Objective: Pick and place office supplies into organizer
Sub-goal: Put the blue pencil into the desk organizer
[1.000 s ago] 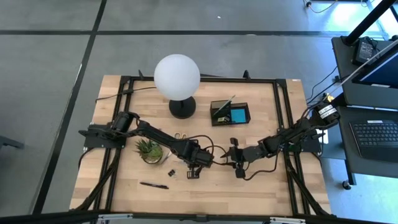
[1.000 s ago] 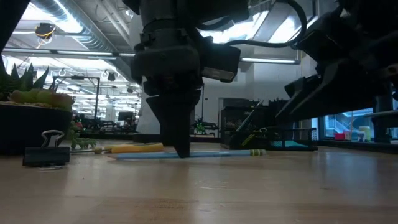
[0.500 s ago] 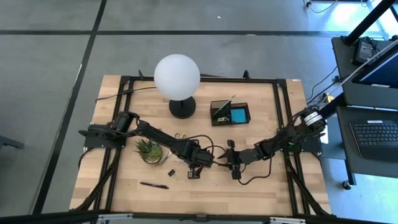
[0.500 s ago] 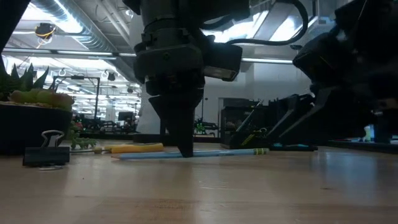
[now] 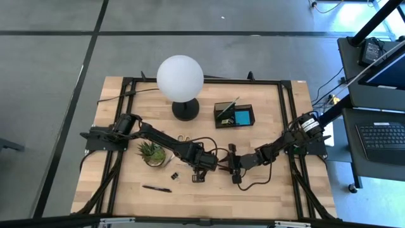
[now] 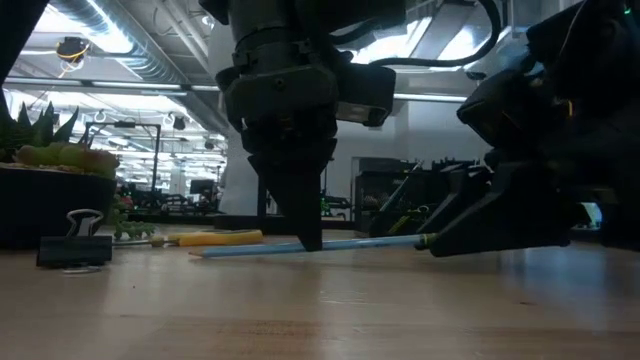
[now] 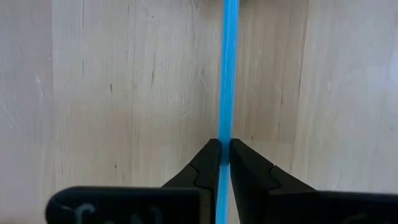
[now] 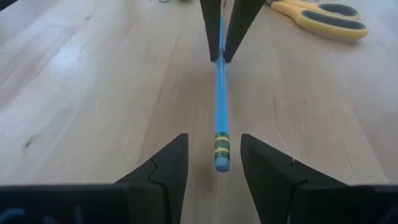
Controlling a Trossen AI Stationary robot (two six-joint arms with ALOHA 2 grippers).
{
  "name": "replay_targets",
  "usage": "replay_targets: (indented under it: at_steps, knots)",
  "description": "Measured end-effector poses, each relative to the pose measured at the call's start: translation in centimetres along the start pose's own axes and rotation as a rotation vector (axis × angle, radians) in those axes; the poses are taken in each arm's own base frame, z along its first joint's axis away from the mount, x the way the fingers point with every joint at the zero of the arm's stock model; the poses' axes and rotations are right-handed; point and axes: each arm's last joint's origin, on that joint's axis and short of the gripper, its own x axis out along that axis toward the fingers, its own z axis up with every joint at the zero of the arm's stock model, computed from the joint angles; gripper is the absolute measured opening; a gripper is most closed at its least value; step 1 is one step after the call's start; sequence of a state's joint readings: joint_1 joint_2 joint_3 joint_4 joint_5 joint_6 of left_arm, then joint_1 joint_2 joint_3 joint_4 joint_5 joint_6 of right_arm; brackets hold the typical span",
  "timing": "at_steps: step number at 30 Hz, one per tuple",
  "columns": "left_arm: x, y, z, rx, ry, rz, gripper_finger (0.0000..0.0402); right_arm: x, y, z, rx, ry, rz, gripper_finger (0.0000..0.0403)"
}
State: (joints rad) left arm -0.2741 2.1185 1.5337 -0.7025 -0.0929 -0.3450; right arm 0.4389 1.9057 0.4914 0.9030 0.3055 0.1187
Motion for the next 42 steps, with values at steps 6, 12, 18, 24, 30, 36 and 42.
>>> replay_targets:
  at_steps: [6,12,18,24,30,36,42]
  knots:
    - [0.00,0.00,0.00,0.000,0.000,0.000,0.0027,0.08,0.04,0.14,-0.008,-0.004,0.001,0.0149]
    - [0.00,0.00,0.00,0.000,0.000,0.000,0.0027,0.08,0.04,0.13,-0.008,-0.003,0.001,0.0117]
    - [0.00,-0.02,-0.01,0.000,0.000,0.000,0.0027,0.08,0.04,0.13,-0.018,-0.003,0.001,0.0065]
    - [0.00,-0.04,-0.01,-0.007,0.001,-0.004,0.0027,0.06,0.01,0.12,-0.019,-0.002,-0.004,0.0028]
    - [0.00,-0.04,0.00,-0.011,0.002,-0.006,0.0027,0.06,0.02,0.11,-0.021,-0.002,-0.003,0.0038]
    - [0.00,-0.08,-0.02,-0.083,0.004,-0.010,0.0042,0.05,0.02,0.12,-0.023,-0.002,-0.002,0.0028]
    - [0.00,-0.07,-0.03,-0.054,0.005,-0.014,0.0090,0.05,0.05,0.12,-0.024,-0.001,0.004,0.0035]
